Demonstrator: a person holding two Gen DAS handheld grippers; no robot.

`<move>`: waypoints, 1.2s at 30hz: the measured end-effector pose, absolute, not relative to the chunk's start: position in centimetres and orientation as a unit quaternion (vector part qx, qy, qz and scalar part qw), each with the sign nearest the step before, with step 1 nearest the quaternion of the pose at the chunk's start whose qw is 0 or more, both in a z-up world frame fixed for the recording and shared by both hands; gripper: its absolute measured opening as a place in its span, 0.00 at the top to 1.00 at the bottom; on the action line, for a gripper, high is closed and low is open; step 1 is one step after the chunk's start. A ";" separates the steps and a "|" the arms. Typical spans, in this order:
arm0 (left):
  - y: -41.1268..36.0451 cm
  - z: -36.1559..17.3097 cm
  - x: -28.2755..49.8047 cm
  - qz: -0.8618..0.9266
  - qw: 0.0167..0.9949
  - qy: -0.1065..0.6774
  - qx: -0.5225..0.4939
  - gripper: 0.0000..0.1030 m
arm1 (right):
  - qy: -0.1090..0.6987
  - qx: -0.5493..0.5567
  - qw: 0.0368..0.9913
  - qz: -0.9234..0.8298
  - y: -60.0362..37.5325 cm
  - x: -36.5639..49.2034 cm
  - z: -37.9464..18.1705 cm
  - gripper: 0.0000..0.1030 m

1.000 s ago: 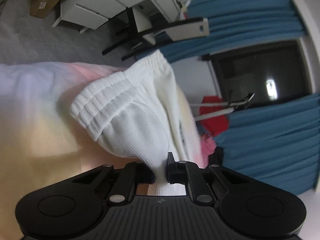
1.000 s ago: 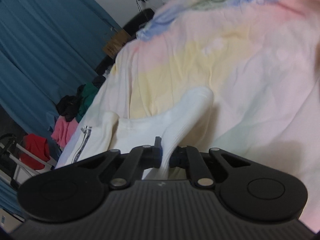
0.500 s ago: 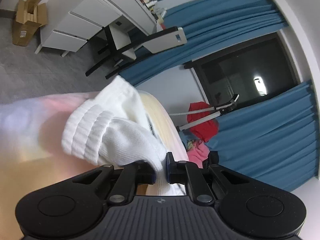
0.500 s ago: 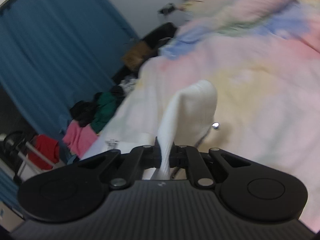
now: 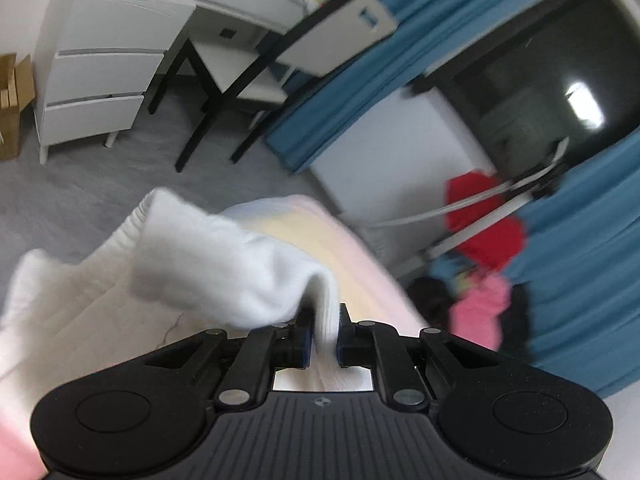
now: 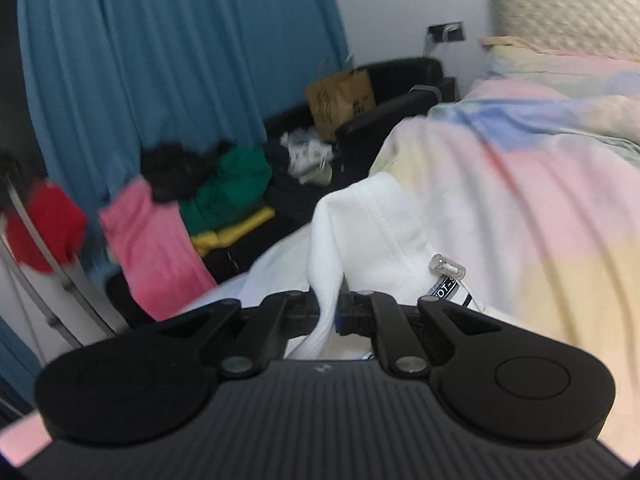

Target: Fold clothes

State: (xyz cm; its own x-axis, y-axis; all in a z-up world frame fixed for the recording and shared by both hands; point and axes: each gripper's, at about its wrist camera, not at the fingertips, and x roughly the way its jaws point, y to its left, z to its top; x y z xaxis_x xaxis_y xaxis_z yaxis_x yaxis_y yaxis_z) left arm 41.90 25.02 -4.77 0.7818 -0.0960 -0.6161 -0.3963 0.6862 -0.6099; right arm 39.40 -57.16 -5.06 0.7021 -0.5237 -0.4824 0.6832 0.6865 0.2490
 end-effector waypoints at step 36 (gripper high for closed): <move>25.9 -15.0 25.1 0.095 0.820 0.247 -0.507 0.04 | 0.186 0.558 0.798 -0.128 -58.9 20.5 -15.9 0.36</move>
